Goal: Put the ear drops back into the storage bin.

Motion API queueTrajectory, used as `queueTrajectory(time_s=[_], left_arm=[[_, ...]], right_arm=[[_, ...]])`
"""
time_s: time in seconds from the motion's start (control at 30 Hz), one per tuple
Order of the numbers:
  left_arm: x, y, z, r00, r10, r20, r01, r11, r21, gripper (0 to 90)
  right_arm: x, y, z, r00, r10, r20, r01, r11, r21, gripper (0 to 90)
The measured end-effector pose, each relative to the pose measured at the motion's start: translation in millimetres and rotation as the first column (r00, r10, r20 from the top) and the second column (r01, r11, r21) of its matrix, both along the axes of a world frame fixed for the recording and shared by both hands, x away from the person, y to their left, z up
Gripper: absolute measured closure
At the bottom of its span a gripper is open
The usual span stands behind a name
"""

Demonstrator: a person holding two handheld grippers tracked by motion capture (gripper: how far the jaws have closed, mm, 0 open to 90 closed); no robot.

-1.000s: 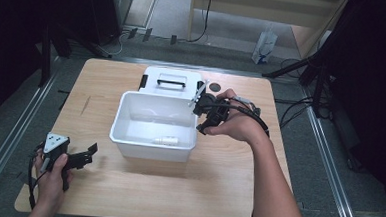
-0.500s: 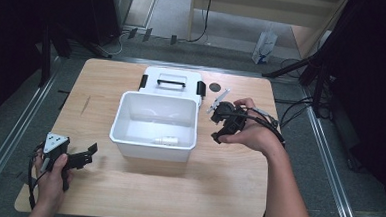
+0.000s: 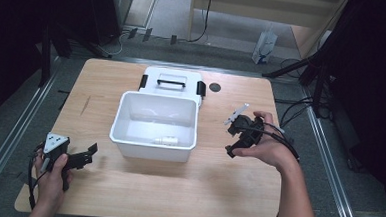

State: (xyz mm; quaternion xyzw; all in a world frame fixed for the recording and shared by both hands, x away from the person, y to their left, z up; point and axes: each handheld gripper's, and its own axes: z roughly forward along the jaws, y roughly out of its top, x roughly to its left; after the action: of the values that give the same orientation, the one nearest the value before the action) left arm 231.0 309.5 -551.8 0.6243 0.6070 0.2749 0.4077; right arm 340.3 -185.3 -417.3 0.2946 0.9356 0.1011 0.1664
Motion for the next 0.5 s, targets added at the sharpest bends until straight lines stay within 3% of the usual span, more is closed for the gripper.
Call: queueTrajectory(time_s=[0.23, 0.5], left_arm=[[0.0, 0.0, 0.0, 1.0000, 0.001, 0.001, -0.001, 1.0000, 0.000, 0.0], [-0.2, -0.1, 0.1, 1.0000, 0.000, -0.001, 0.000, 1.0000, 0.003, 0.0]], right_arm=[[-8.8, -18.3, -13.2, 0.9992, -0.040, -0.006, 0.040, 0.9989, 0.023, 2.2], [-22.4, -46.3, -37.2, 0.9913, -0.125, 0.040, 0.121, 0.9888, 0.087, 2.0]])
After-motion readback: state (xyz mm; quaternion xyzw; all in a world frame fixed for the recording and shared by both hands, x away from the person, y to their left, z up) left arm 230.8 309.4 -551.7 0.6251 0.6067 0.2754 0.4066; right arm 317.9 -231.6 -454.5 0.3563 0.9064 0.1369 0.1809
